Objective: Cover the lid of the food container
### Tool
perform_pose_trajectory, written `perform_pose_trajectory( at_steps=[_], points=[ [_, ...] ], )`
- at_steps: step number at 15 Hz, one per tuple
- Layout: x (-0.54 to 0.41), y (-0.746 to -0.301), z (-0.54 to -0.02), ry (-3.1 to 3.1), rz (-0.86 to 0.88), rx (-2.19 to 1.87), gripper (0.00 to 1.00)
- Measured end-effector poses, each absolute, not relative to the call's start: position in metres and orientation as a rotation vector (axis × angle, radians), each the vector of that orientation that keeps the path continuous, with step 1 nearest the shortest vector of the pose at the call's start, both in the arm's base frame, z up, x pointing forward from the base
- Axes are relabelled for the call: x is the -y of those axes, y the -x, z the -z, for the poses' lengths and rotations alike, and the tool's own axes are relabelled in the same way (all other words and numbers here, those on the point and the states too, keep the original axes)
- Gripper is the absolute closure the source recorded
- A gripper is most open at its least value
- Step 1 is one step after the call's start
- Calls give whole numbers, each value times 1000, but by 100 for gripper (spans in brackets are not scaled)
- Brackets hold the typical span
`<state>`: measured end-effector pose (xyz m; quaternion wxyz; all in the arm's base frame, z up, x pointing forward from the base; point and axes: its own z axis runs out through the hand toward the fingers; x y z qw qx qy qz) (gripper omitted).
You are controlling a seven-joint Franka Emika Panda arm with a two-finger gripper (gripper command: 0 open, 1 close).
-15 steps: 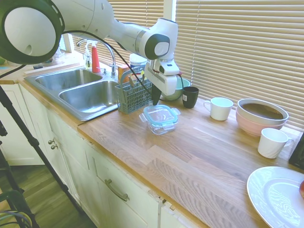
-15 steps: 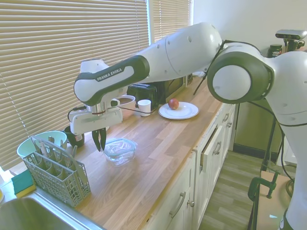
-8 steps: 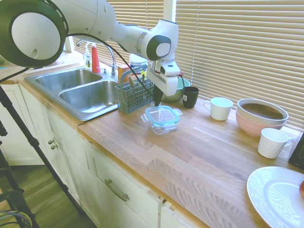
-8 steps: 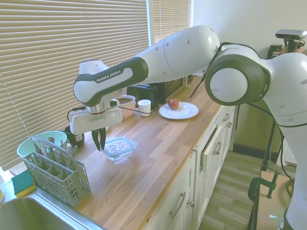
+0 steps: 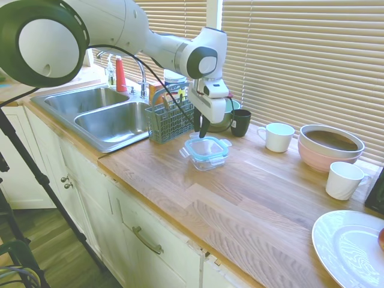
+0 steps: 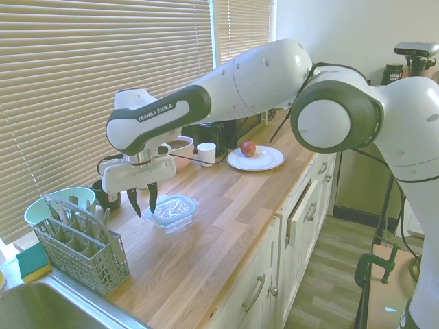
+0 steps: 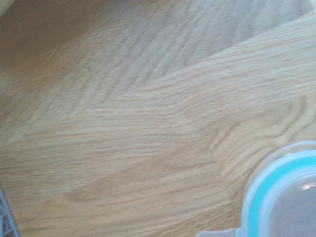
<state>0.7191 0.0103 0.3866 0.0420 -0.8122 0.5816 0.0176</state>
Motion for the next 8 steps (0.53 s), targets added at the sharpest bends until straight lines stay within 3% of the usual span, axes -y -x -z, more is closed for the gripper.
perform_pose_trajectory(
  at_steps=[8],
  points=[
    [13, -719, -382, 2463, -45, -1841, 0]
  ],
)
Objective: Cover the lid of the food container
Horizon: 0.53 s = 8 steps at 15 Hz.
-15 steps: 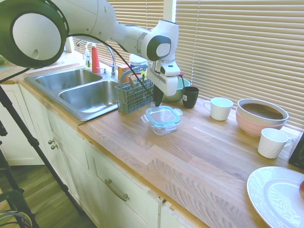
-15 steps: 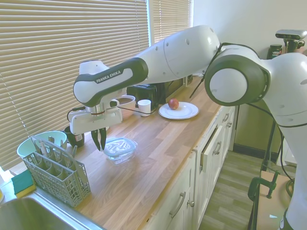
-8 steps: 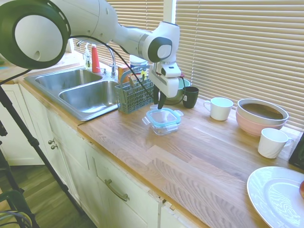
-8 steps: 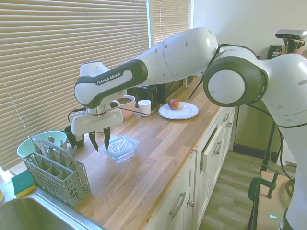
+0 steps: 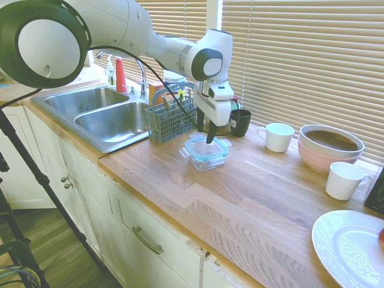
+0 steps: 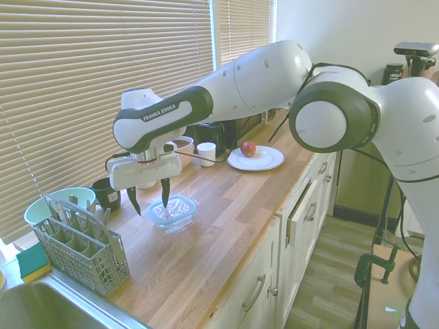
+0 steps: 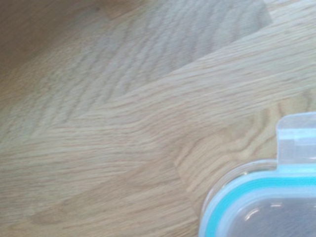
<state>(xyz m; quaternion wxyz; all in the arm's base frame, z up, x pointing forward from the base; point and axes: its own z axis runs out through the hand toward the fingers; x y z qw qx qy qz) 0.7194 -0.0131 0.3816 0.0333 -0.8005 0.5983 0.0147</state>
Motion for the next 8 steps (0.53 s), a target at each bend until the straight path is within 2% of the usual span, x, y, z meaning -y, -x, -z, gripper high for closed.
perform_pose_trajectory(
  at_steps=[8],
  points=[
    [38, -718, -385, 2436, 17, -1877, 0]
  ],
)
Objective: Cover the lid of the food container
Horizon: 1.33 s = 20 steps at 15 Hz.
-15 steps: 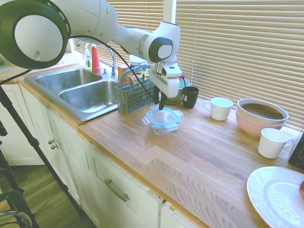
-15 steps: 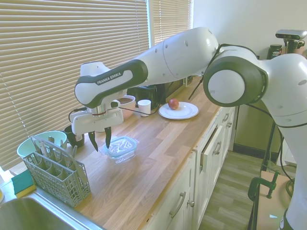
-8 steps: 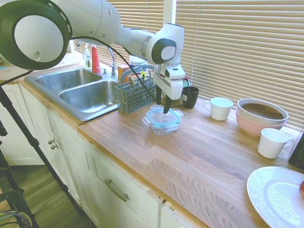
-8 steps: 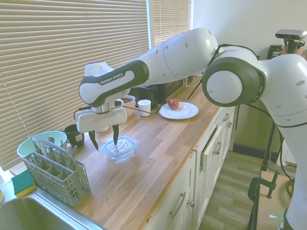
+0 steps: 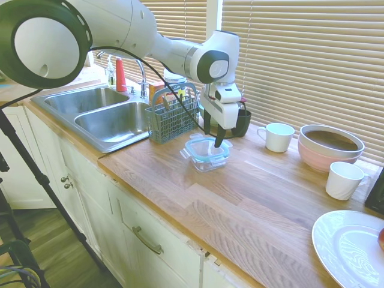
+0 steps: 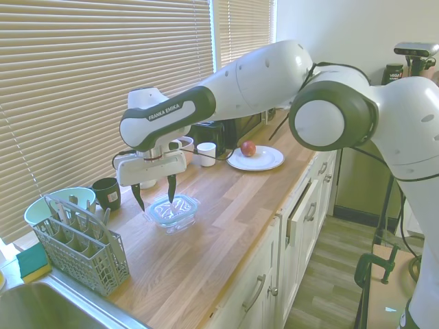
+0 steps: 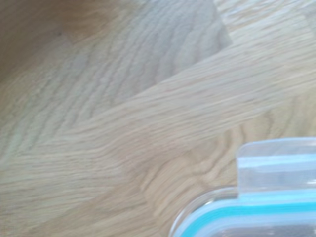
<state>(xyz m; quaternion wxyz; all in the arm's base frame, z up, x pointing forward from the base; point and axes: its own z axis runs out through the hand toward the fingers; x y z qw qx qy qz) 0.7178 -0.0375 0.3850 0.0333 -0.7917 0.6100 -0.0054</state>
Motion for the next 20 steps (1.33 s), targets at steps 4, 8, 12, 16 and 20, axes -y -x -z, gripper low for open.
perform_pose_trajectory(
  at_steps=[4, 8, 12, 16, 20],
  points=[
    [55, -687, -430, 2404, 141, -1859, 0],
    [70, -619, -486, 2533, 173, -1692, 0],
    [81, -550, -482, 2675, 126, -1552, 0],
    [91, -487, -450, 2763, 105, -1487, 0],
    [97, -461, -427, 2830, 89, -1375, 0]
  ],
)
